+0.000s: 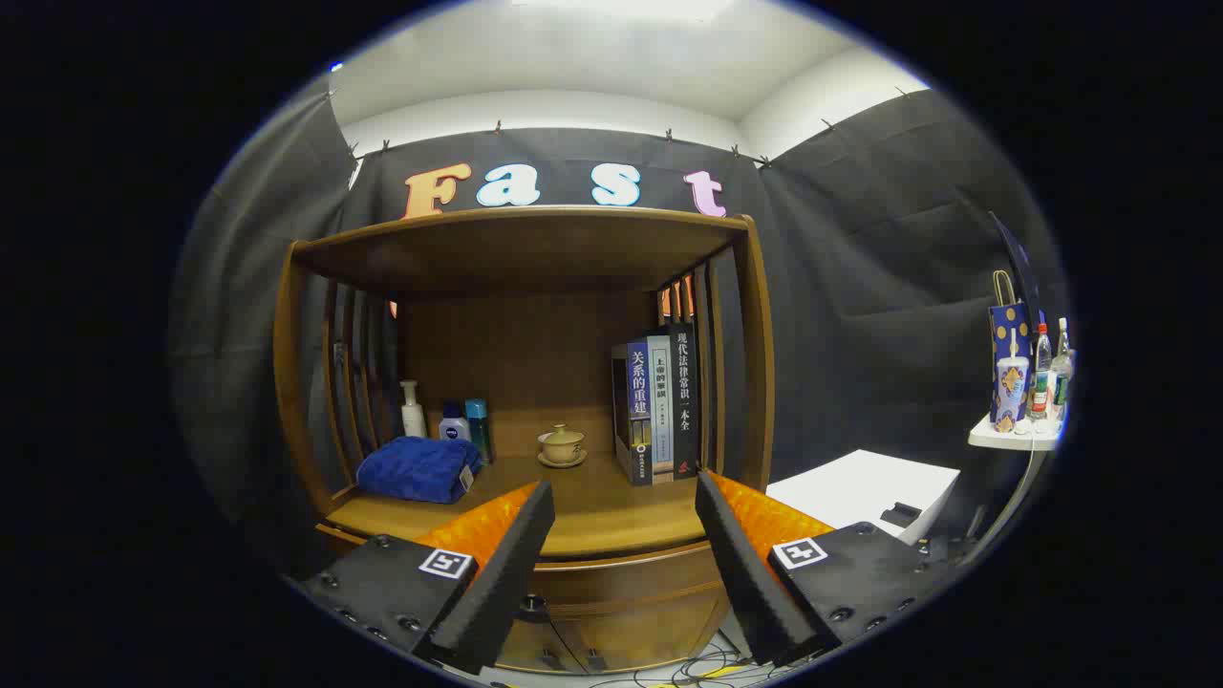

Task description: Pull open the drawer, take out the items inside it, and place them on the countertop above the cabinet.

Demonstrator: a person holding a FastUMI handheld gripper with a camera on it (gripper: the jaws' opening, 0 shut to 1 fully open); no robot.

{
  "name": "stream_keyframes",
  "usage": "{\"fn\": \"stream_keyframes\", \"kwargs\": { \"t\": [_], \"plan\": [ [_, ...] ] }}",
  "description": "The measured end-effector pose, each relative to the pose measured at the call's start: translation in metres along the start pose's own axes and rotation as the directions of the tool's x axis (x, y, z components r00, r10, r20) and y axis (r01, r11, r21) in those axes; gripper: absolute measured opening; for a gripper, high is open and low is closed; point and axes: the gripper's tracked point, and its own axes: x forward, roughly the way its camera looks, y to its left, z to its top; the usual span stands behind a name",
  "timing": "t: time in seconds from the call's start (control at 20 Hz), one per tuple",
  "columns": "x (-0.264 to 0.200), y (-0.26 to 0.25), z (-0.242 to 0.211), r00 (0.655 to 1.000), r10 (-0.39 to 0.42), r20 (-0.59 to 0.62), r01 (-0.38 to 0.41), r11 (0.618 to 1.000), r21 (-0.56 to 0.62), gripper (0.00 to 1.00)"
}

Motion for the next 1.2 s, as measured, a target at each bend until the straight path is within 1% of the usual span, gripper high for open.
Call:
{"fn": "stream_keyframes", "kwargs": {
  "t": [0.7, 0.9, 1.2],
  "plan": [
    [-0.001, 0.005, 0.004, 1.000, 0.004, 0.007, -0.004, 1.000, -0.002, 0.98],
    [0.002, 0.011, 0.000, 1.000, 0.023, 0.007, -0.023, 1.000, 0.017, 0.98],
    [0.004, 0.017, -0.003, 0.999, 0.036, 0.003, -0.036, 0.999, 0.015, 0.98]
  ]
}}
